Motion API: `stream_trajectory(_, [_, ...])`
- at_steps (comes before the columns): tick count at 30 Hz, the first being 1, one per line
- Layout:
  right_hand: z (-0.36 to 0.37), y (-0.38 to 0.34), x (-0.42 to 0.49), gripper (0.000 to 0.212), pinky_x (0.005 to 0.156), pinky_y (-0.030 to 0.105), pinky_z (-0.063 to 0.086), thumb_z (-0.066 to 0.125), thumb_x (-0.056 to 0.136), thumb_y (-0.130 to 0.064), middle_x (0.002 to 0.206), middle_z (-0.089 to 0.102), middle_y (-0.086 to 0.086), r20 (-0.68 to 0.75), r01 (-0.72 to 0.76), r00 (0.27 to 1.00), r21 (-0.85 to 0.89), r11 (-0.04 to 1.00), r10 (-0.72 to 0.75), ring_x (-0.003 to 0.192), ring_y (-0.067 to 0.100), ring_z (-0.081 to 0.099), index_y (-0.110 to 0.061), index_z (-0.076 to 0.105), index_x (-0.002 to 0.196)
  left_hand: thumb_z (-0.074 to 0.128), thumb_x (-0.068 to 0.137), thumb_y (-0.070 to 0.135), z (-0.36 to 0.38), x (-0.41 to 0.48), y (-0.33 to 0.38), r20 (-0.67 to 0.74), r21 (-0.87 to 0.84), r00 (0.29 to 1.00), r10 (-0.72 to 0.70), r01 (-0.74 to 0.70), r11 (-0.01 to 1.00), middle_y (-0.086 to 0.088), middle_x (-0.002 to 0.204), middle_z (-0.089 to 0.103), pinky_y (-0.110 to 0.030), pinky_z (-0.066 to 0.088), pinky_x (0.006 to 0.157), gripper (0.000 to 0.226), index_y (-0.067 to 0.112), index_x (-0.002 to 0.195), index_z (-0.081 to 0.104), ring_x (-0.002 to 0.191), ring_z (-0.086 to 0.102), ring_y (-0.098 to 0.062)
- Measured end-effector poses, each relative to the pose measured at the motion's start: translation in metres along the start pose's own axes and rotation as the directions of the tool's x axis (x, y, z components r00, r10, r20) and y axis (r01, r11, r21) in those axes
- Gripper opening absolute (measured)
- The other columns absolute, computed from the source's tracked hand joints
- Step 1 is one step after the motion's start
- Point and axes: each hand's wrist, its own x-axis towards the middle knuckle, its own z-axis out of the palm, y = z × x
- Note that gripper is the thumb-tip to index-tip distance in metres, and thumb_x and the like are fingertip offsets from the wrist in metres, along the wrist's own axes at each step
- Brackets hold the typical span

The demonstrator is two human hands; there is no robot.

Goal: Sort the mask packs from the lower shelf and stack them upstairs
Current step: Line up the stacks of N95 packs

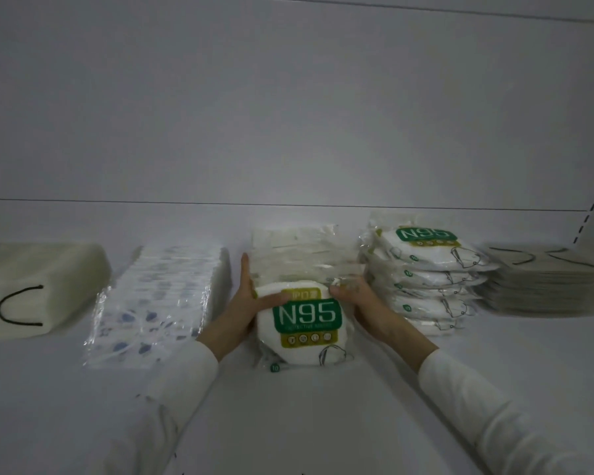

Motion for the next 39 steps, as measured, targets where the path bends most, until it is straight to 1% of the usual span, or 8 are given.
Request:
stream_trajectory(4, [0.009,0.005,-0.002,0.064,0.071,0.028,0.055,0.070,0.071,-0.024,0.097,0.071,0.013,0.022,0.006,1.000,0.053,0.999,-0.007,0.087,0.024,0.069,0.011,0.052,0.121,0.092,0.033,0.024,0.011,-0.002,0.004,0.004,-0.060,0.999,-0.036,0.036,0.998,-0.023,0.130,0.054,-0.040,0.058,0.067,0.124,0.018,0.141,0.031,0.100,0.065,-0.036])
stream_trajectory(12, [0.019,0.005,0.004,0.067,0.063,0.026,0.053,0.068,0.066,-0.023,0.082,0.070,0.008,-0.066,0.049,0.997,0.097,0.994,-0.042,0.073,0.021,0.068,0.010,0.047,0.120,0.094,0.036,0.033,0.009,0.010,0.010,-0.006,-0.009,0.999,0.040,-0.040,0.999,-0.021,0.128,0.056,-0.040,0.057,0.072,0.122,0.017,0.140,0.033,0.109,0.061,-0.038])
stream_trajectory(17, [0.015,0.002,0.006,0.087,0.103,0.051,0.042,0.079,0.067,-0.045,0.125,0.061,0.020,-0.198,0.032,0.980,0.193,0.981,0.007,0.115,0.036,0.059,0.001,0.045,0.133,0.084,0.051,0.027,0.006,0.012,0.004,-0.028,-0.041,1.000,0.014,-0.016,0.999,-0.018,0.120,0.063,-0.035,0.057,0.065,0.093,0.016,0.134,0.042,0.096,0.068,-0.032])
stream_trajectory(22, [0.024,0.000,0.012,0.076,0.100,0.046,0.045,0.072,0.072,-0.044,0.123,0.063,0.018,-0.202,0.005,0.977,0.310,0.951,0.061,0.112,0.034,0.062,-0.007,0.048,0.134,0.060,0.082,0.018,0.011,0.011,0.007,0.028,-0.119,0.999,-0.036,0.039,0.992,-0.006,0.074,0.073,-0.027,0.055,0.052,0.019,0.010,0.100,0.059,0.064,0.070,-0.019])
stream_trajectory(30, [0.023,0.006,0.012,0.083,0.102,0.051,0.043,0.073,0.071,-0.047,0.130,0.058,0.020,-0.177,0.012,0.983,0.309,0.951,0.046,0.118,0.038,0.057,-0.009,0.042,0.139,0.066,0.076,0.022,0.013,0.005,0.014,-0.083,-0.036,0.996,-0.027,0.024,0.999,-0.014,0.090,0.070,-0.030,0.056,0.056,0.041,0.007,0.114,0.056,0.070,0.070,-0.023])
stream_trajectory(35, [0.023,-0.002,-0.001,0.055,0.096,0.039,0.049,0.052,0.086,-0.045,0.121,0.066,0.012,-0.225,0.050,0.974,0.330,0.943,0.027,0.113,0.028,0.062,-0.011,0.052,0.129,0.042,0.094,0.041,0.012,-0.003,0.017,-0.151,-0.149,0.989,-0.003,-0.020,0.989,-0.010,0.093,0.074,-0.039,0.055,0.079,0.034,0.017,0.103,0.064,0.090,0.069,-0.030])
stream_trajectory(37, [0.028,-0.004,-0.008,0.047,0.094,0.035,0.050,0.040,0.092,-0.044,0.114,0.069,0.009,-0.221,0.037,0.974,0.348,0.937,0.044,0.107,0.023,0.066,-0.013,0.056,0.124,0.036,0.095,0.044,0.015,-0.006,0.015,-0.149,-0.139,0.988,-0.032,0.011,0.990,-0.009,0.090,0.074,-0.034,0.057,0.071,0.040,0.017,0.103,0.064,0.086,0.070,-0.028])
stream_trajectory(39, [0.033,-0.003,-0.013,0.041,0.075,0.027,0.056,0.032,0.097,-0.041,0.096,0.075,0.005,-0.177,0.002,0.982,0.366,0.931,0.067,0.088,0.017,0.071,-0.015,0.062,0.108,0.034,0.096,0.045,0.018,-0.008,0.013,-0.140,-0.136,0.990,-0.032,0.012,0.991,-0.007,0.081,0.074,-0.028,0.056,0.057,0.042,0.016,0.101,0.064,0.071,0.071,-0.022])
